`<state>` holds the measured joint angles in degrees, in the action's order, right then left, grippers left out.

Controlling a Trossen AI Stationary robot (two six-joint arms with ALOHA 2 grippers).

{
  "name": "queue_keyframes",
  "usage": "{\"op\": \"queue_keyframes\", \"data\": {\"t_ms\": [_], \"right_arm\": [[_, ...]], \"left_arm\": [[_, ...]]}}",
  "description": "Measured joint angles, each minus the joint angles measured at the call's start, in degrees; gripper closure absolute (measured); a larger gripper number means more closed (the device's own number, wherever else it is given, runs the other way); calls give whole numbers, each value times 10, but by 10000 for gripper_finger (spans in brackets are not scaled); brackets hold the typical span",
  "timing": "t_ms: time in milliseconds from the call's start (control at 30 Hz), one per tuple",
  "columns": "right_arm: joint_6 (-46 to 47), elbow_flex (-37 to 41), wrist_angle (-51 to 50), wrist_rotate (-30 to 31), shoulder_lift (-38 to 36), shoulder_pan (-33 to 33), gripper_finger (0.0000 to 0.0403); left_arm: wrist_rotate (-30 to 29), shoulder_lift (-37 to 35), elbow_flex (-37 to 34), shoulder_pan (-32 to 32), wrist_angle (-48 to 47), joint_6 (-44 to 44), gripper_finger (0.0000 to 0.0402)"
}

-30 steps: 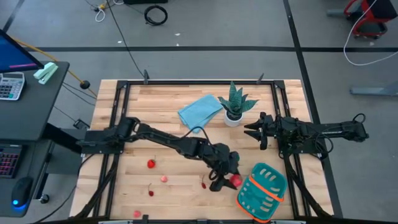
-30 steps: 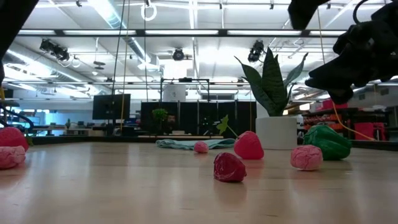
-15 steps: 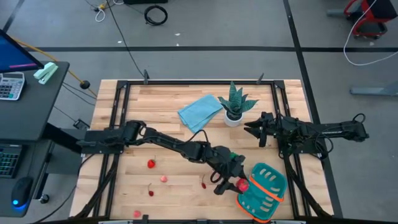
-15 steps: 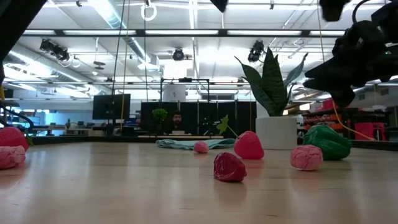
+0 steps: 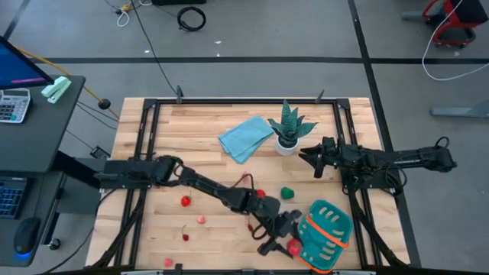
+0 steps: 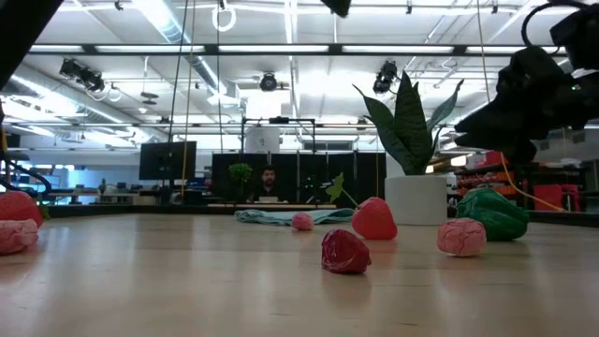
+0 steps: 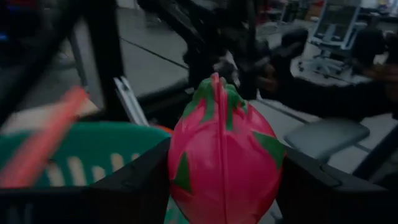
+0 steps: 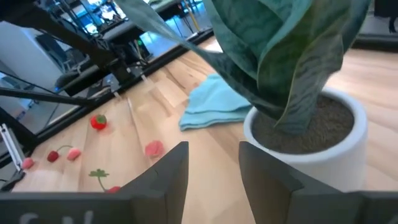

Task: Pick and placing Produce into tupperware
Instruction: Put the dragon fruit into the basket

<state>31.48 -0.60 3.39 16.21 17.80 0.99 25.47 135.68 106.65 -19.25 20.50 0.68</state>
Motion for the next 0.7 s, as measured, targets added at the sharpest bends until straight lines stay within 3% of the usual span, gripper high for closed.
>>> {"op": "queue_keyframes", "data": {"t_ms": [467,700], "right_arm": [[0,0,0,-8,6,0,253],[5,0,0,-9,6,0,253]], "left_arm": [[11,108,242,-3,-152,16,164],[7,154,268,-9,-159,41,157]]}}
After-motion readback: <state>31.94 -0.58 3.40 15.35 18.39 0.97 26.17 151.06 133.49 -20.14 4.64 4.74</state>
